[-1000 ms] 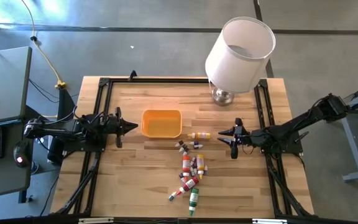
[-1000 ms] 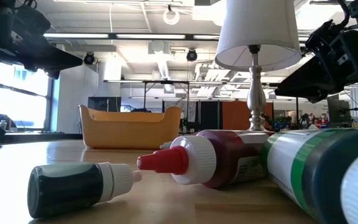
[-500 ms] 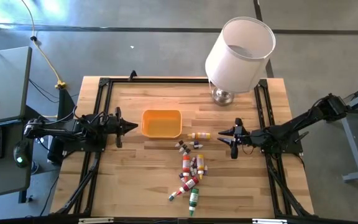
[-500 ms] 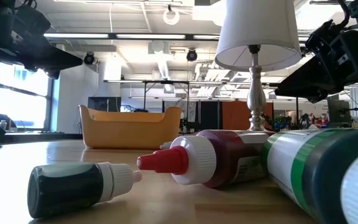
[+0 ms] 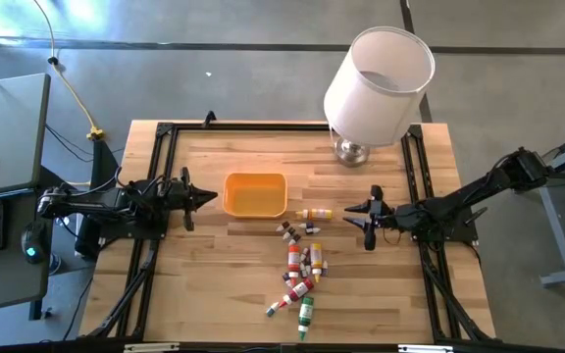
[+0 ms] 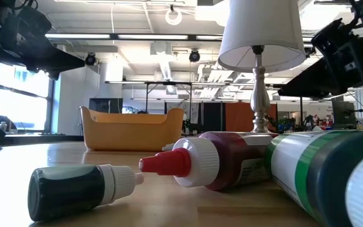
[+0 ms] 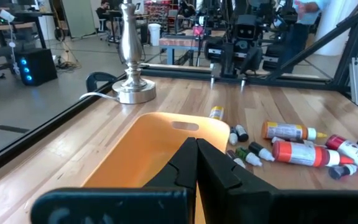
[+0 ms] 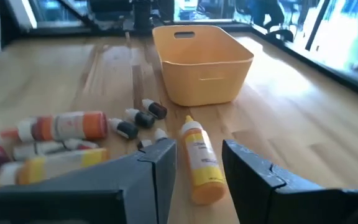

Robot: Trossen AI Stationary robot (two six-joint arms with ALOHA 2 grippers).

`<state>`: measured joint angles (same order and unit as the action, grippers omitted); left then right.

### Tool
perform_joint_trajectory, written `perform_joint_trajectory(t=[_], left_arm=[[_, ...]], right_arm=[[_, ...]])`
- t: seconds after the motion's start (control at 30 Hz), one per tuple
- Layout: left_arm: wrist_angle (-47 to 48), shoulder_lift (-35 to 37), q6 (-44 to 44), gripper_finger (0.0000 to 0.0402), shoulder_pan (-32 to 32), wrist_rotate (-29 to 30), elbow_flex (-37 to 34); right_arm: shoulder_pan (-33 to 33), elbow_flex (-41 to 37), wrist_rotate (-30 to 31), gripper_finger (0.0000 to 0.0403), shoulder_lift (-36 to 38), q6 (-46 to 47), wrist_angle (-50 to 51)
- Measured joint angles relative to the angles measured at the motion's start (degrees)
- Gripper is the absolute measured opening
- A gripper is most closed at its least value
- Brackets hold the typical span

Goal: Pick & Place food coloring
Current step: Put the large yellow food coloring bottle into the yellow bin

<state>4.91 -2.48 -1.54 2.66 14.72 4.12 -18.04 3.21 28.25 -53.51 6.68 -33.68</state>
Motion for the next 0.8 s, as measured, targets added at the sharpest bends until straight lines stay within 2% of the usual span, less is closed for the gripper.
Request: perform_joint_trajectory(t=[0.2,0.53,0.67,0.8], left_arm=[[-0.3,0.0,-0.2,0.0001,0.0,0.0,0.0],[-0.9,0.0,-1.3,0.0001,0.0,-0.2,0.1],[-0.9,0.0,-4.7,0.0001,0.0,-1.8,0.1],[-1.0,0.0,-4.1,0.0001,0.0,-1.7,0.1]], right_arm=[[0.0,0.0,0.1,0.0124,0.0,-6.8,0.0],[0.0,0.0,0.1,0.0124,0.0,-6.9,0.0],[0.0,0.0,0.4,0.0124,0.0,-14.9,-0.5],[0.0,0.0,-7.3,0.0124,0.0,-14.5,-3.6]])
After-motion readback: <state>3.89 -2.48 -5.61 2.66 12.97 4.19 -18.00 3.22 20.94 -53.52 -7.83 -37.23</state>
